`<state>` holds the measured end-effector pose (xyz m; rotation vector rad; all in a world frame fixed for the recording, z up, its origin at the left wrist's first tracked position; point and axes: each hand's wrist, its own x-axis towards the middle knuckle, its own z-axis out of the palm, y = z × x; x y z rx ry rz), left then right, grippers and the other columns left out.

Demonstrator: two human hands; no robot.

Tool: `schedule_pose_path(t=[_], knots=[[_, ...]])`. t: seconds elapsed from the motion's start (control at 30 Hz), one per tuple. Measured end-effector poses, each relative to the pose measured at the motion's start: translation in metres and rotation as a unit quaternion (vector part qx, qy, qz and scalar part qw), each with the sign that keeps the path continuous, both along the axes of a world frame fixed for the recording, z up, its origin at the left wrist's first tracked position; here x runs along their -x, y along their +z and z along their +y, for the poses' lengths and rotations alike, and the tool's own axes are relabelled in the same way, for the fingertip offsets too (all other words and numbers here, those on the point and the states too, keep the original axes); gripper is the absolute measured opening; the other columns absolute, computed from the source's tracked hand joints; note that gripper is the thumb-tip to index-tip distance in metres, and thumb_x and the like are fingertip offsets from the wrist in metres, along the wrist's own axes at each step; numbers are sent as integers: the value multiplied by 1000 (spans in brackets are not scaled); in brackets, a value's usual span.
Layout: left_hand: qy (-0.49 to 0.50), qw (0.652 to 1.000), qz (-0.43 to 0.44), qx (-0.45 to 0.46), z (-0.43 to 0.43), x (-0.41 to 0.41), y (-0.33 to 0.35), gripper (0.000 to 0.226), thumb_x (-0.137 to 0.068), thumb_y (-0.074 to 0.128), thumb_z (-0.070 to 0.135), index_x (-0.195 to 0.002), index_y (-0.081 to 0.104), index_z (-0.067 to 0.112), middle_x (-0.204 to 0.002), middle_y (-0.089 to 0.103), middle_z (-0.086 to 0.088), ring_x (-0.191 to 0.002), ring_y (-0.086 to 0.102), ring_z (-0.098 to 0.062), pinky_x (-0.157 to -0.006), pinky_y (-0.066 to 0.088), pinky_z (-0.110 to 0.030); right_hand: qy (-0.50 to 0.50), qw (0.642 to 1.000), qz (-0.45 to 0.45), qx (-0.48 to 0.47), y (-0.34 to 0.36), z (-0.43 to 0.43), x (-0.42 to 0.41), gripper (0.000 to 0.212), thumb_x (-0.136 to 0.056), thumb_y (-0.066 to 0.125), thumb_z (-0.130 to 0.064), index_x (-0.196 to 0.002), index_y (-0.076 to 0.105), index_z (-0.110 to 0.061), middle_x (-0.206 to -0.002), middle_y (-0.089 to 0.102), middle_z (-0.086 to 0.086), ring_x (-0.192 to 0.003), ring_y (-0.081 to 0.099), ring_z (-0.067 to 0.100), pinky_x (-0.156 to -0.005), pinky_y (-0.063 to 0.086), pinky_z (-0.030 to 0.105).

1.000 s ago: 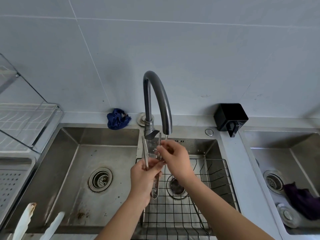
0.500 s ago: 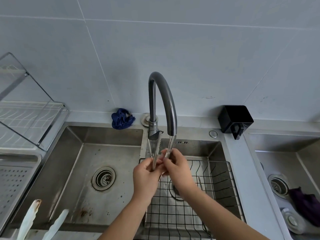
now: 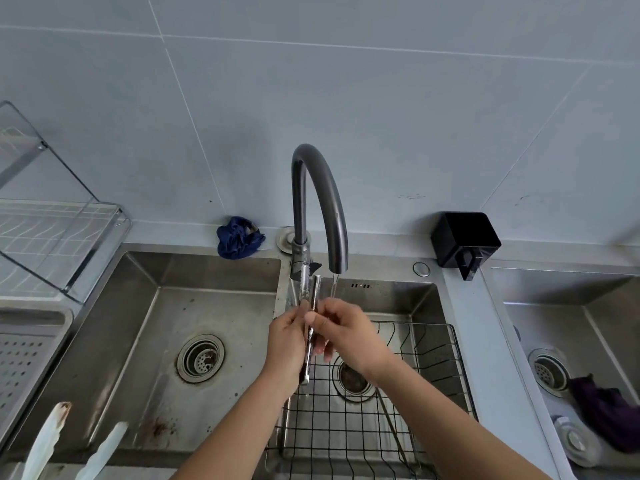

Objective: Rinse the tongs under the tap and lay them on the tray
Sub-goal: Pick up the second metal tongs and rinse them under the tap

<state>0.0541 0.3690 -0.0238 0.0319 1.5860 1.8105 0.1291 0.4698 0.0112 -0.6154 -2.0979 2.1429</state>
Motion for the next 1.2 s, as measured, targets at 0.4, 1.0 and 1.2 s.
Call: schedule_pose_path(t=[0.4, 1.0, 1.2], knots=[[-20, 997, -62, 42, -6, -17, -2, 38, -102, 46, 42, -96, 66, 11, -64, 57, -9, -36, 34, -13, -32, 23, -20, -95, 995, 1, -34, -4, 1, -3, 20, -89, 77, -15, -88, 61, -4, -66, 62, 6, -55, 58, 19, -47, 47, 25], [-129, 985, -114, -24, -15, -14, -3, 40, -85, 69, 37, -107, 73, 4, -69, 60, -7, -47, 46, -16, -39, 24, -22, -204, 971, 29, 124, -4, 26, 8, 13, -96, 65, -12, -107, 70, -8, -91, 78, 7, -78, 73, 18, -67, 58, 29], [-60, 997, -35, 25, -22, -12, -7, 27, -79, 76, 35, -95, 73, 13, -71, 64, -8, -50, 52, -17, -42, 38, -28, -155, 988, -24, 6, -19, 4, 7, 13, -92, 69, -11, -98, 68, -23, -90, 78, 3, -85, 76, 18, -75, 62, 32]])
